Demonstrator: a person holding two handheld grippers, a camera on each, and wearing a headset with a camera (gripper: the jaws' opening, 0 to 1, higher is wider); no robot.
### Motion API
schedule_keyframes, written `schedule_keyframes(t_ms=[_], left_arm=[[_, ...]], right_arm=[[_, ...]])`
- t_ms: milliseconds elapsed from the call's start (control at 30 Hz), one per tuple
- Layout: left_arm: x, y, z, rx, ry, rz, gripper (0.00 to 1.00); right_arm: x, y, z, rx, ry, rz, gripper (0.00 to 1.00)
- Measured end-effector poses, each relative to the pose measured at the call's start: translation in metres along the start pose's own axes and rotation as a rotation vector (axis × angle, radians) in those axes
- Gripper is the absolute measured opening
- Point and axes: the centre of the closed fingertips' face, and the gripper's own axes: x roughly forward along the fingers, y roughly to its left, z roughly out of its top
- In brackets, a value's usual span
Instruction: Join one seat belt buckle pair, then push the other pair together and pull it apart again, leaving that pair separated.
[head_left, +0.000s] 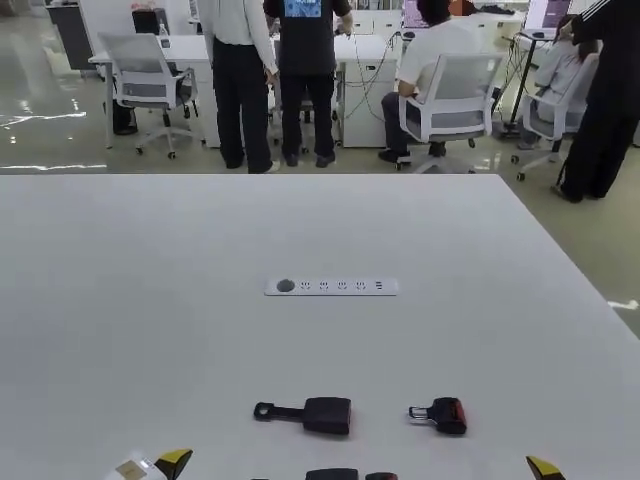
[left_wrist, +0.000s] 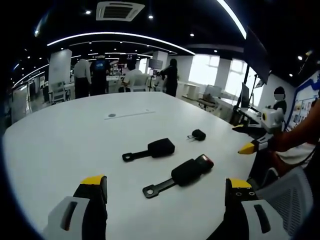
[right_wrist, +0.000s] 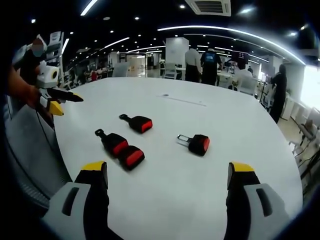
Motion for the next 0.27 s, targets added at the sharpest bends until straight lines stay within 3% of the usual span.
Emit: schedule_keyframes(t_ms=[267], left_arm=[[0.0017, -0.0015, 0.0020, 0.008, 0.000, -0.004, 1.00]], right_arm=[[0.0032, -0.0030, 0.0005, 0.002, -0.006, -0.004, 0.99]])
